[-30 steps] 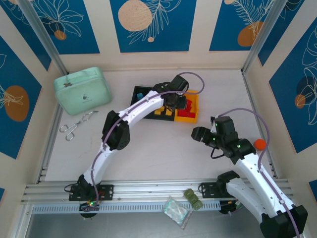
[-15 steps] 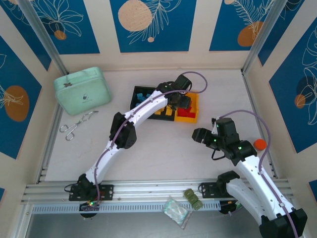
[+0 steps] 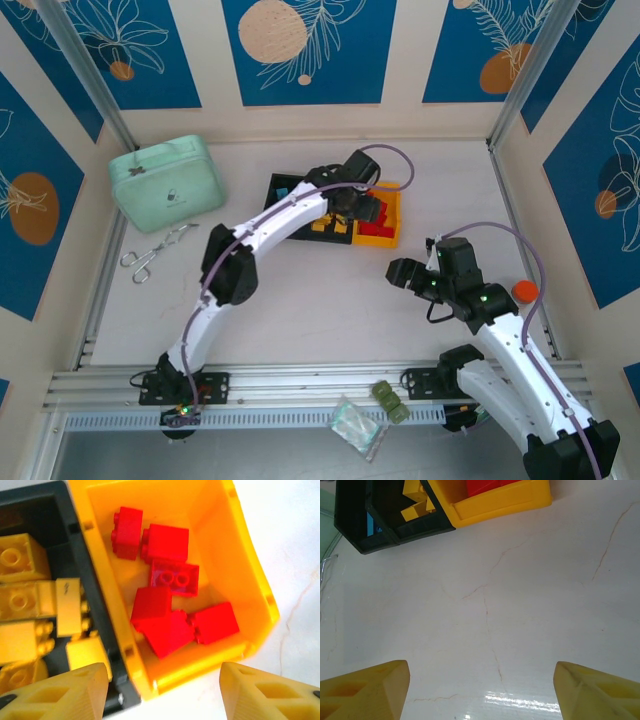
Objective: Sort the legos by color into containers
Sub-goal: Place the lego in the container, then reset both arms
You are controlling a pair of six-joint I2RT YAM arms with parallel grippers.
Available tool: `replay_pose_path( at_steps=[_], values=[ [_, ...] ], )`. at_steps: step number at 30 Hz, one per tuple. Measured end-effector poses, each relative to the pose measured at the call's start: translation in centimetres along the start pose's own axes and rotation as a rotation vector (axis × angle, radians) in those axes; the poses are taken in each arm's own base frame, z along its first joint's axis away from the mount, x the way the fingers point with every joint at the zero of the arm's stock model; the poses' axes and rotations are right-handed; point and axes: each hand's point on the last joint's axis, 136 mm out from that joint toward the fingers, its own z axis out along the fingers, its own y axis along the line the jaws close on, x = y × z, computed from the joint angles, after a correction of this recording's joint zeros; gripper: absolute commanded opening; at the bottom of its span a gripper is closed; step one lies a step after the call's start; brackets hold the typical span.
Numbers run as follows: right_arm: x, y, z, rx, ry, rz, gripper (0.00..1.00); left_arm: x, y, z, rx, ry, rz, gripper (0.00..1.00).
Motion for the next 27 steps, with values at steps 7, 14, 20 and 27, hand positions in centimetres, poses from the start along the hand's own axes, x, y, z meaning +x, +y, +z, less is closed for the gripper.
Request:
replay_pose_path(
  at_steps=[7, 14, 20, 27],
  values=[
    [0.1, 0.1, 1.2, 0.016, 0.03, -0.016, 0.99, 2.3, 2.0, -6.3, -0.011, -0.091, 0.022, 0.8],
    [-1.1, 0.5, 2.8, 0.049, 0.036, -0.033, 0.99, 8.0, 7.6, -8.3, -0.115, -0.088, -0.009, 0.99],
    [-3.5, 1.5, 3.9, 0.078, -0.005, -0.075, 0.99, 12.5, 15.6, -11.1, -0.269, -0.108, -0.107, 0.99],
    [-7.3, 0.2, 4.9, 0.263, -0.152, -0.159, 0.99, 15.1, 25.8, -15.4, -0.446, -0.224, -0.324, 0.99]
  ],
)
